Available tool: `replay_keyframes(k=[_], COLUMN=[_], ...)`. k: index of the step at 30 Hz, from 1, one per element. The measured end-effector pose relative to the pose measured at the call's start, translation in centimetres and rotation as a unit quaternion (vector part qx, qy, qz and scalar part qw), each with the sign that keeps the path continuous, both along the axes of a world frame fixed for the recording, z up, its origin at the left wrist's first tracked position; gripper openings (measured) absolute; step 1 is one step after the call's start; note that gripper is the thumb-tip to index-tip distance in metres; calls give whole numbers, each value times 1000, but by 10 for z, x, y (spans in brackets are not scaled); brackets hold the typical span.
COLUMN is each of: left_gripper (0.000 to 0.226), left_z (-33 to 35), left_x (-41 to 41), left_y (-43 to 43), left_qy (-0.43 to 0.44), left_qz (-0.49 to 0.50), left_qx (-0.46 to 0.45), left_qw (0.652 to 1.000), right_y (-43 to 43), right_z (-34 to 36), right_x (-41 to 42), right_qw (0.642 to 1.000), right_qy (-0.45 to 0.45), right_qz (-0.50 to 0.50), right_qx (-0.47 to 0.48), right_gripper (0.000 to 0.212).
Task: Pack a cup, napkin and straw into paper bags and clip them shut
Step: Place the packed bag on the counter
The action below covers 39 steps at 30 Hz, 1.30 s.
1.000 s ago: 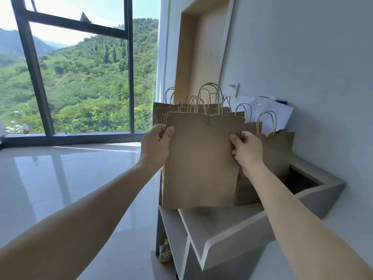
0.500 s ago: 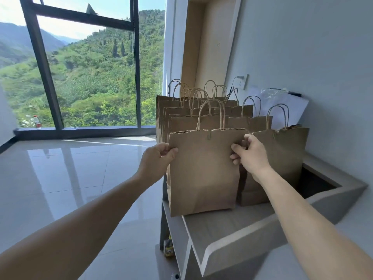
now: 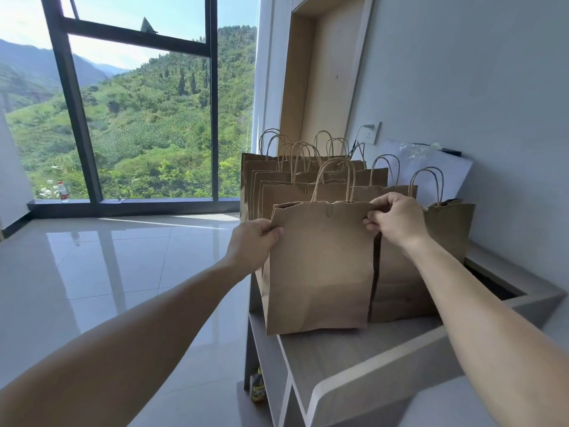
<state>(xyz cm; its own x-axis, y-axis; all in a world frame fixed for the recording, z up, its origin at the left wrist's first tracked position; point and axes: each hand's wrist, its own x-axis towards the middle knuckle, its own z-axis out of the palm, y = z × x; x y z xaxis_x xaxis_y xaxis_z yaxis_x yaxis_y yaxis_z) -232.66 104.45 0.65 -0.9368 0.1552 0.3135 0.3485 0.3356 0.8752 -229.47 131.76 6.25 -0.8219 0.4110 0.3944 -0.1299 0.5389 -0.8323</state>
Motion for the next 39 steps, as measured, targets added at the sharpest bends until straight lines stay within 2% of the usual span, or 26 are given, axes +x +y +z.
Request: replay_keyframes(k=[3, 14, 18, 22, 24, 26, 28, 29, 30, 31, 32, 34, 36, 39], left_gripper=[19, 15, 21, 12, 28, 57, 80, 88, 94, 99, 103, 107, 106, 108], left_z=[-3, 4, -9, -19, -27, -39, -52, -56, -58, -57, -56, -54, -54, -57], left_x=[-4, -12, -9, 1, 4, 6, 8, 8, 6, 4, 1, -4, -7, -4], left_y=[10, 22, 16, 11, 9, 8, 8, 9, 11, 12, 14, 16, 17, 18], left_qy=[14, 17, 13, 26, 5, -41, -72, -78, -81, -81, -80, -76, -69, -48], left_qz=[4, 25, 15, -17, -51, -83, -99, -102, -103, -102, -100, -99, -101, -90], left_qx=[-18, 10, -40, -29, -20, -21, -32, -35, -36, -38, -45, -55, -58, -68], left_qw=[1000, 999, 999, 999, 998, 996, 992, 991, 991, 991, 991, 991, 991, 992], right_y=[6, 16, 11, 9, 7, 2, -5, -6, -5, -2, 1, 3, 0, -9], right_z=[5, -3, -8, -11, -10, -16, -27, -35, -41, -47, -52, -65, -84, -110], right_x=[-1, 0, 3, 7, 10, 18, 31, 38, 42, 46, 48, 51, 49, 43], right_qw=[999, 998, 995, 992, 987, 980, 970, 968, 970, 967, 951, 889, 848, 822], right_qy=[6, 12, 6, 1, 28, 74, 122, 118, 72, -18, -135, -323, -397, -438], right_qz=[-20, -36, -46, -48, -50, -62, -85, -92, -89, -78, -61, -11, 49, 145], right_qx=[24, 52, 83, 118, 150, 175, 192, 203, 216, 240, 272, 324, 347, 334], right_gripper=[21, 18, 18, 14, 23, 41, 39, 35, 33, 34, 39, 53, 56, 46])
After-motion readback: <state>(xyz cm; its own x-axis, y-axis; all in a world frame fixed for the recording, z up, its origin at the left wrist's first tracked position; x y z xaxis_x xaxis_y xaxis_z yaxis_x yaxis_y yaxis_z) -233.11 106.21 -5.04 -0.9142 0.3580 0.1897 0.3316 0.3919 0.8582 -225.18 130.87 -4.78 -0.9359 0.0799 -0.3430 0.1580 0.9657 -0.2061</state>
